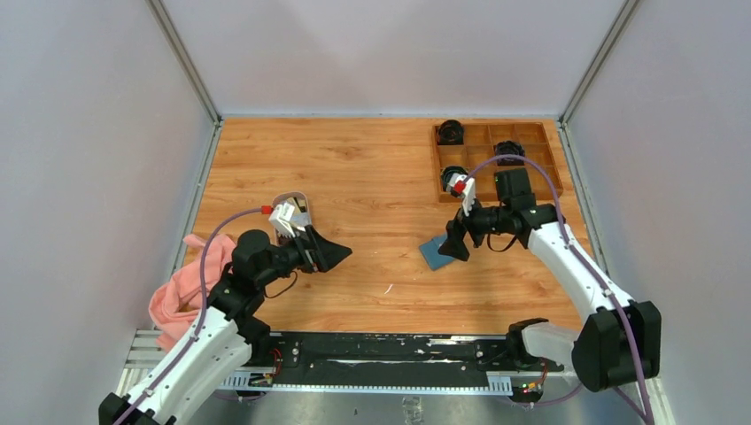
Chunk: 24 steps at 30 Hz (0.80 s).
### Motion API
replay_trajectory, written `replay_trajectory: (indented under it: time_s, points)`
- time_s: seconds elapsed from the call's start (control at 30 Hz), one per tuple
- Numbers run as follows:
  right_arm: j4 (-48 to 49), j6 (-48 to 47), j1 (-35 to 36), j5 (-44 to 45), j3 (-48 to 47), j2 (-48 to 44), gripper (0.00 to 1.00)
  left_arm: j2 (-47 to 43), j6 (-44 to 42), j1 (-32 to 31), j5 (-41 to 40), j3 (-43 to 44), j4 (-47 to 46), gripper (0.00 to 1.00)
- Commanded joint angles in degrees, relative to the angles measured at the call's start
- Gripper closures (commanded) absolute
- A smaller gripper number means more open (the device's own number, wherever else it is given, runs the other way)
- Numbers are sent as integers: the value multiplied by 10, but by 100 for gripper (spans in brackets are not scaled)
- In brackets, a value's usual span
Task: Put the credit cards into the card holder
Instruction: Open the card holder at the center of the board.
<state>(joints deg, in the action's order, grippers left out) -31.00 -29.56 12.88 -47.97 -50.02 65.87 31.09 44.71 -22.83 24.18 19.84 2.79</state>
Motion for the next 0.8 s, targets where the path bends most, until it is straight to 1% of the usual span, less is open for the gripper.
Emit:
replay_trajectory:
  time_s: [0.0,0.1,0.27,0.43,0.5,0.6,0.77]
  points:
    - [25,16,40,99,-6,39,4,-7,14,-74,-88,-16,-19,0]
    - [32,29,61,162,-14,88,6,5,15,-105,-116,-18,-22,0]
    - [31,67,73,232,-41,167,17,15,26,-122,-125,-23,-26,0]
    - [28,85,77,276,-56,198,26,10,38,-126,-128,-37,-49,1]
    - [28,96,75,298,-60,204,26,9,42,-127,-127,-43,-53,2]
    - [27,107,66,299,-63,217,25,6,46,-129,-124,-46,-53,3]
    - [21,113,54,267,-67,225,25,-4,47,-130,-123,-51,-54,5]
